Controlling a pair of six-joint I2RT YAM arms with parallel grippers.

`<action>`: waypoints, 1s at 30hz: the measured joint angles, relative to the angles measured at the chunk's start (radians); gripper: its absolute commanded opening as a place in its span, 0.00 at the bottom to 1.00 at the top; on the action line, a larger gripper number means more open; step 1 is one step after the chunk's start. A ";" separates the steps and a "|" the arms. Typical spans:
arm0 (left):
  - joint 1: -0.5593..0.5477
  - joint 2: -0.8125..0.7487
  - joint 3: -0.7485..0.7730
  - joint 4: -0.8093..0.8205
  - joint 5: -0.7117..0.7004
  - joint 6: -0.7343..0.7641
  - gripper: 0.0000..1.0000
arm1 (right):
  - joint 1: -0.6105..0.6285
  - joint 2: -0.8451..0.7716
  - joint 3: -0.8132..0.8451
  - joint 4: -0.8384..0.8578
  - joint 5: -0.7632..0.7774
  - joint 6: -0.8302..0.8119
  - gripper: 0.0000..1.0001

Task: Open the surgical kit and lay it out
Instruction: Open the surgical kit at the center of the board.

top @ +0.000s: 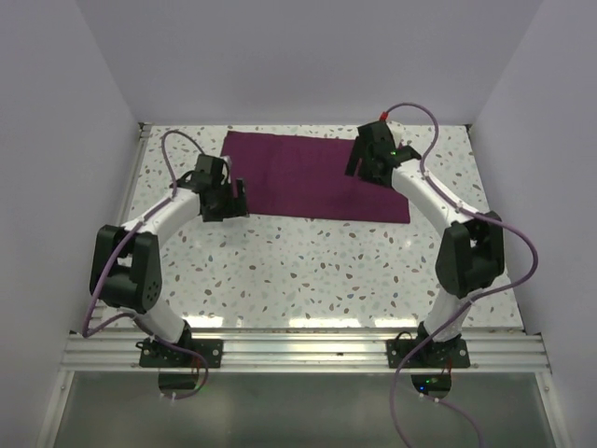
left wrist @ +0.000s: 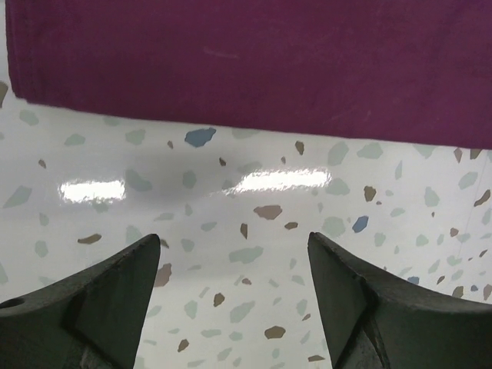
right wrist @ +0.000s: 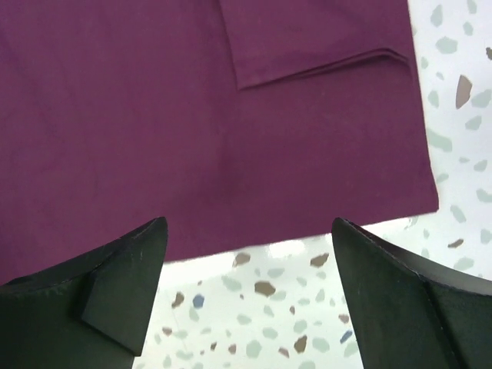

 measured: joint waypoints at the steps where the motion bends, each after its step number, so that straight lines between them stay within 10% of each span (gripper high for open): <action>1: 0.000 -0.011 -0.014 -0.003 -0.002 0.002 0.82 | -0.011 0.020 0.015 0.002 0.000 -0.002 0.92; 30: 0.000 -0.174 -0.249 -0.033 -0.040 0.026 0.82 | -0.237 0.350 0.016 0.276 -0.091 0.093 0.86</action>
